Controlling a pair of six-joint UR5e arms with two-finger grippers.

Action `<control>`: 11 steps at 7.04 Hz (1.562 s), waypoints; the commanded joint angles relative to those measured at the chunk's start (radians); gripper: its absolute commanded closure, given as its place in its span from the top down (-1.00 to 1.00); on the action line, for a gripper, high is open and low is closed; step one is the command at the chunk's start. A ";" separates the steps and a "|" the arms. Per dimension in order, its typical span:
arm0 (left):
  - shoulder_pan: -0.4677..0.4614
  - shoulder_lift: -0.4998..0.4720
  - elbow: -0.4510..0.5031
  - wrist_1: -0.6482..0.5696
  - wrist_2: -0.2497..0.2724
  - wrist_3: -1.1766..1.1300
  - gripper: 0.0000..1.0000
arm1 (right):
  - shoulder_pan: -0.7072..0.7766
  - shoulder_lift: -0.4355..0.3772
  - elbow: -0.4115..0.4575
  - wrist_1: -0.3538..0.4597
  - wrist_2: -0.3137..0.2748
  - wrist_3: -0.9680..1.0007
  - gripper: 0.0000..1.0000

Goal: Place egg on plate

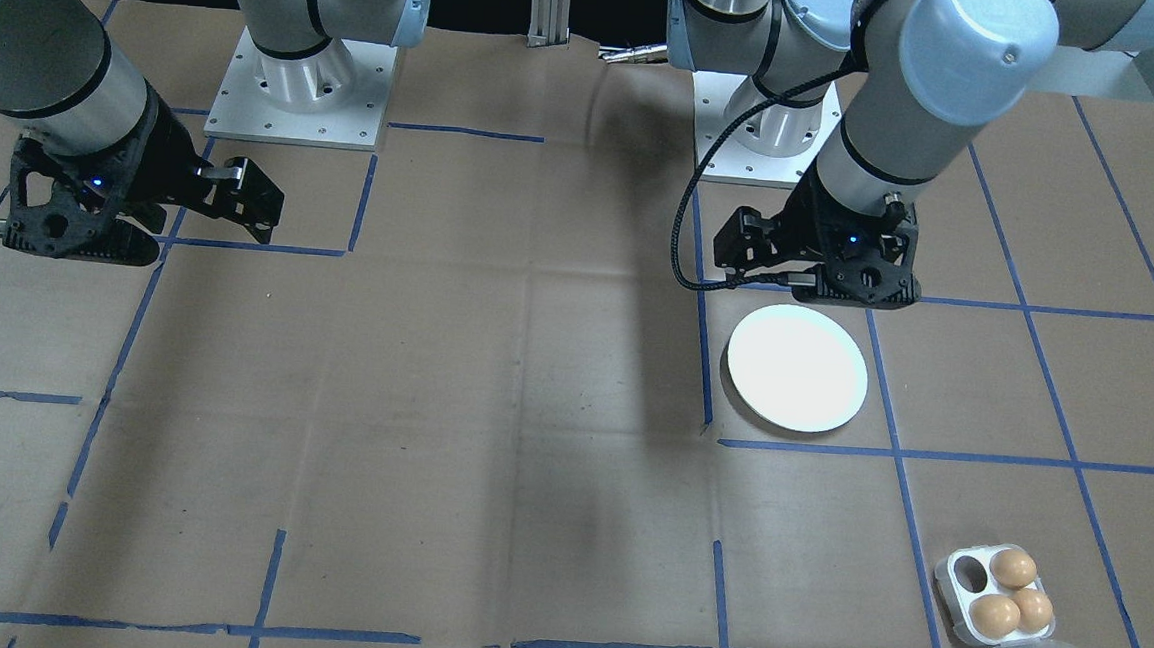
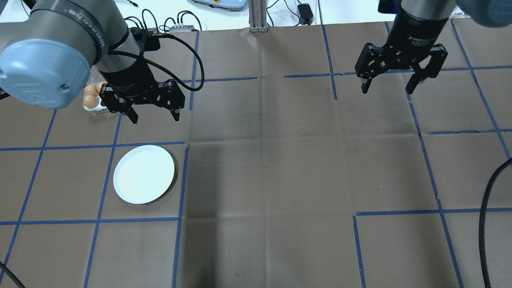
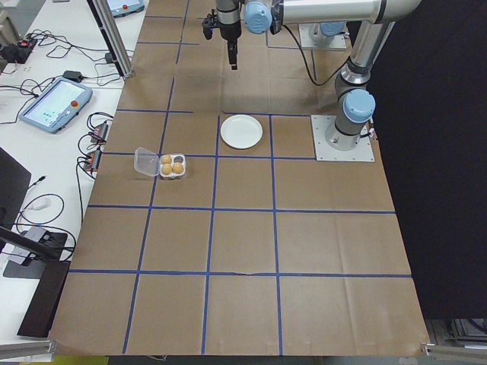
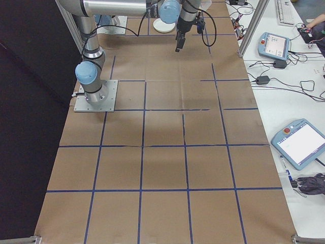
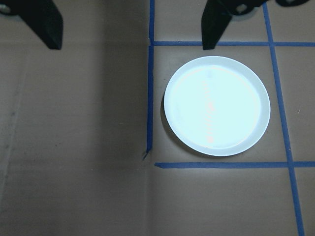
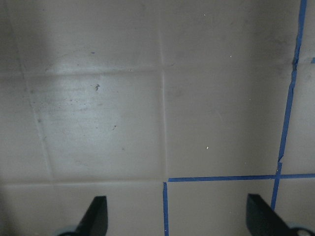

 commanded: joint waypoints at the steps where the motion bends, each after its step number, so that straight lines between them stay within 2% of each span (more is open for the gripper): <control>1: -0.005 -0.007 0.003 -0.013 0.020 -0.006 0.99 | 0.000 0.002 0.000 0.000 0.001 0.000 1.00; 7: -0.005 0.006 -0.025 0.002 0.017 -0.006 1.00 | 0.000 0.002 0.000 0.000 0.001 0.000 1.00; 11: 0.025 -0.023 0.006 0.004 0.019 0.065 1.00 | 0.000 0.000 0.000 0.000 -0.001 0.000 1.00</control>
